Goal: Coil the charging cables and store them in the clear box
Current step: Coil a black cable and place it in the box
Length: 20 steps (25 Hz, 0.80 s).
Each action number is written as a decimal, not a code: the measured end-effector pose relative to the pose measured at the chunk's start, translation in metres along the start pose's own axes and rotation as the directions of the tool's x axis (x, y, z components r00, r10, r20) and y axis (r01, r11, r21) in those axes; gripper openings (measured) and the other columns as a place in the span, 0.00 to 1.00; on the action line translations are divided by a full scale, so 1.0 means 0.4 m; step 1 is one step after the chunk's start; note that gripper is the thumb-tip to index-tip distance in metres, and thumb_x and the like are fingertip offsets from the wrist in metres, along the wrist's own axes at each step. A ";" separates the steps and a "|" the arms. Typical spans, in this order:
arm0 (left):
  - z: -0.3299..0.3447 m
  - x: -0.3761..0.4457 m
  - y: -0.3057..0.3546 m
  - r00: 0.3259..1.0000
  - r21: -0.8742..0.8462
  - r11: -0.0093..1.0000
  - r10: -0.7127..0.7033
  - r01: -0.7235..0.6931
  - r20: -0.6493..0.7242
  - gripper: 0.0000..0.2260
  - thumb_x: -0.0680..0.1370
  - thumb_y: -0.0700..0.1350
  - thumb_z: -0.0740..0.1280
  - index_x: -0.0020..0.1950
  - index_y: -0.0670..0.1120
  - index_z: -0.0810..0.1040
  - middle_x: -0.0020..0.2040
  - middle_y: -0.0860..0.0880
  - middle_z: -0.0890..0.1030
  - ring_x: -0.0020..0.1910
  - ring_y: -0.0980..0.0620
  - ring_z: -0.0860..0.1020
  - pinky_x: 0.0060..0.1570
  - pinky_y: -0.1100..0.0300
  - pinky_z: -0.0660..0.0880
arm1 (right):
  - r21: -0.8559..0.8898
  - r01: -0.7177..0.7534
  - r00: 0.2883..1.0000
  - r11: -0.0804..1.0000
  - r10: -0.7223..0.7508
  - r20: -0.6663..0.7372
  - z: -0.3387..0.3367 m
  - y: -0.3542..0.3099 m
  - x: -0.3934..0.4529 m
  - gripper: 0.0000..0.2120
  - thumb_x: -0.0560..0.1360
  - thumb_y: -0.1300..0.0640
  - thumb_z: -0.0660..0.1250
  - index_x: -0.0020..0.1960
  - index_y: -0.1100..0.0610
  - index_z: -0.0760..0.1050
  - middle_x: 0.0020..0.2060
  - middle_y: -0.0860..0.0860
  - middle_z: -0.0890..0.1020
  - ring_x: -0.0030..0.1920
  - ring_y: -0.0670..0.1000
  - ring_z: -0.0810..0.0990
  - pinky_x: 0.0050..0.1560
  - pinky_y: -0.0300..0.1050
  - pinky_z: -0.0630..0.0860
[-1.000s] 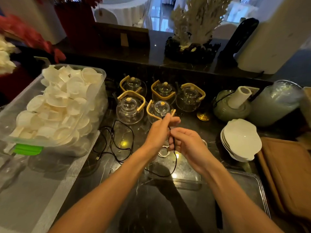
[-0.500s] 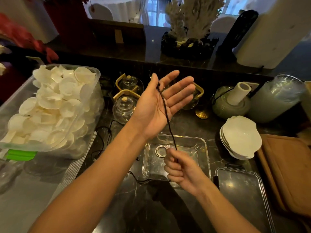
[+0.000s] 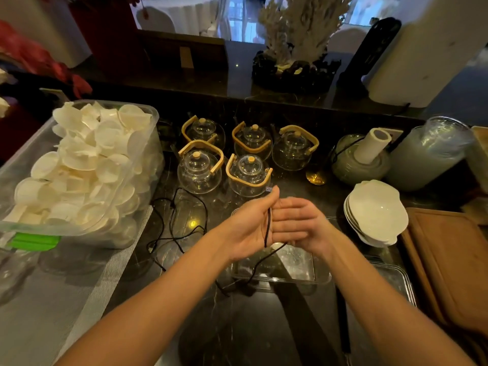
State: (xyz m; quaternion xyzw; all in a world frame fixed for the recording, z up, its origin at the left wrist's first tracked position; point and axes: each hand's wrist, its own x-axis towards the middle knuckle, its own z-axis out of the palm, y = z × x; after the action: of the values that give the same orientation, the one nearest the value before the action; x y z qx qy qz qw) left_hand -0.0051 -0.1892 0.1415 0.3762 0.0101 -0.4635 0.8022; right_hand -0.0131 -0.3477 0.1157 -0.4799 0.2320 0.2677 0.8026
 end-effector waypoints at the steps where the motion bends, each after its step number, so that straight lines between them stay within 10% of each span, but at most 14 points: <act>1: -0.014 -0.004 -0.005 1.000 0.040 0.999 -0.022 0.023 -0.014 0.26 0.85 0.56 0.55 0.60 0.38 0.84 0.55 0.35 0.85 0.50 0.44 0.87 0.49 0.52 0.85 | -0.055 -0.040 0.999 0.998 0.042 0.027 0.000 -0.028 0.000 0.19 0.78 0.56 0.62 0.28 0.54 0.75 0.21 0.47 0.72 0.23 0.47 0.71 0.24 0.39 0.69; 9: -0.103 -0.010 -0.046 0.989 0.121 0.986 -0.106 0.118 -0.100 0.32 0.84 0.63 0.52 0.68 0.36 0.76 0.62 0.31 0.81 0.62 0.36 0.82 0.58 0.46 0.81 | -0.441 0.028 0.997 0.897 0.009 0.082 0.045 -0.145 -0.029 0.15 0.81 0.53 0.61 0.40 0.56 0.79 0.29 0.46 0.69 0.27 0.44 0.65 0.24 0.35 0.63; 14: -0.093 0.007 -0.023 0.995 -0.129 0.992 -0.006 -0.007 -0.097 0.33 0.86 0.60 0.48 0.49 0.40 0.86 0.44 0.38 0.86 0.45 0.39 0.87 0.49 0.47 0.84 | -0.448 0.198 0.971 0.872 -0.112 0.211 0.104 -0.076 -0.084 0.10 0.83 0.56 0.61 0.53 0.61 0.78 0.31 0.50 0.72 0.26 0.45 0.66 0.22 0.36 0.61; 20: -0.062 0.022 0.027 0.971 -0.212 0.952 0.192 -0.219 -0.141 0.26 0.87 0.54 0.50 0.77 0.37 0.66 0.53 0.38 0.86 0.56 0.41 0.85 0.59 0.48 0.81 | -0.353 0.180 0.976 0.918 -0.121 0.182 0.074 0.078 -0.096 0.21 0.81 0.41 0.65 0.42 0.58 0.77 0.27 0.51 0.71 0.25 0.48 0.66 0.25 0.41 0.68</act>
State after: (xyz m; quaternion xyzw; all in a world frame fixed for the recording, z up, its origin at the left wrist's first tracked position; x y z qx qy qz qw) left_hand 0.0163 -0.1775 0.1267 0.3081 0.0710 -0.3499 0.8818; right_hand -0.0589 -0.3168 0.1324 -0.6153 0.0765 0.2805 0.7327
